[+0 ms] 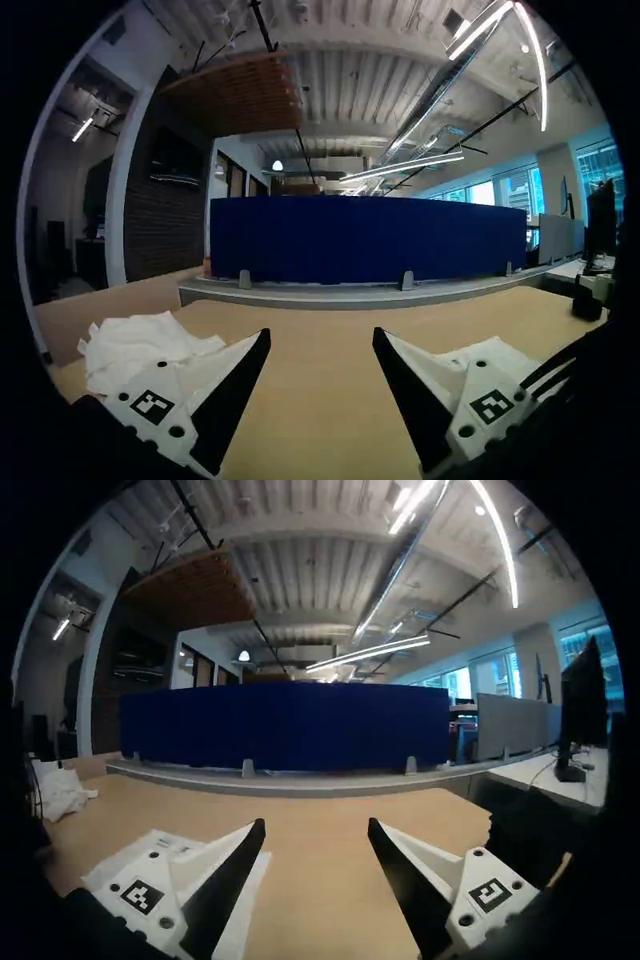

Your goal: Fold towel

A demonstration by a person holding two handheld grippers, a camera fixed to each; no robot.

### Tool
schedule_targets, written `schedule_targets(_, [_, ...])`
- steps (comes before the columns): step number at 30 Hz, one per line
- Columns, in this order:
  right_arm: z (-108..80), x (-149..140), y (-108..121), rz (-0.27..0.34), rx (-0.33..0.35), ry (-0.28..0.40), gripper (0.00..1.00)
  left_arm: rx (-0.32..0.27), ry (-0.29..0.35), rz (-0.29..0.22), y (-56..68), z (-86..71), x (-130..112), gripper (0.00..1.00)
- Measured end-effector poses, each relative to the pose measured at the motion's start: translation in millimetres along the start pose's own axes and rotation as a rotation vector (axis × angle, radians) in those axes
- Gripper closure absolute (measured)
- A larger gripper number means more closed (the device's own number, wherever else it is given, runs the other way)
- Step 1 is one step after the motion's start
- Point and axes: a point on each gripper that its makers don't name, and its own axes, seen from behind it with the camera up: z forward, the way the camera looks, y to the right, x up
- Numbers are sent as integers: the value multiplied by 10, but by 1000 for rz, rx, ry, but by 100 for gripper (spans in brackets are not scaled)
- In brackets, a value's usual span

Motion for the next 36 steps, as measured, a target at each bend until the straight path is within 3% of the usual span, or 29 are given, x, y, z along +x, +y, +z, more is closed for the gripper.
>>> schedule_targets(2, [0, 176, -10, 1, 1, 3, 0, -1, 3, 1, -20, 5, 166, 6])
schedule_targets(11, [-21, 887, -24, -25, -1, -1, 0, -27, -4, 40, 103, 1, 932, 6])
schedule_targets(17, [-58, 1306, -57, -26, -4, 3, 0, -41, -29, 51, 201, -16, 1267, 6])
schedule_targets(26, [-62, 1602, -16, -50, -15, -8, 0, -56, -86, 58, 217, -23, 1389, 6])
schedule_targets(32, [-87, 1630, -173, -91, 60, -49, 0, -124, -145, 53, 357, -36, 1388, 6])
schedule_targets(36, [-128, 1561, -285, -130, 128, -109, 0, -188, -182, 81, 481, -52, 1344, 6])
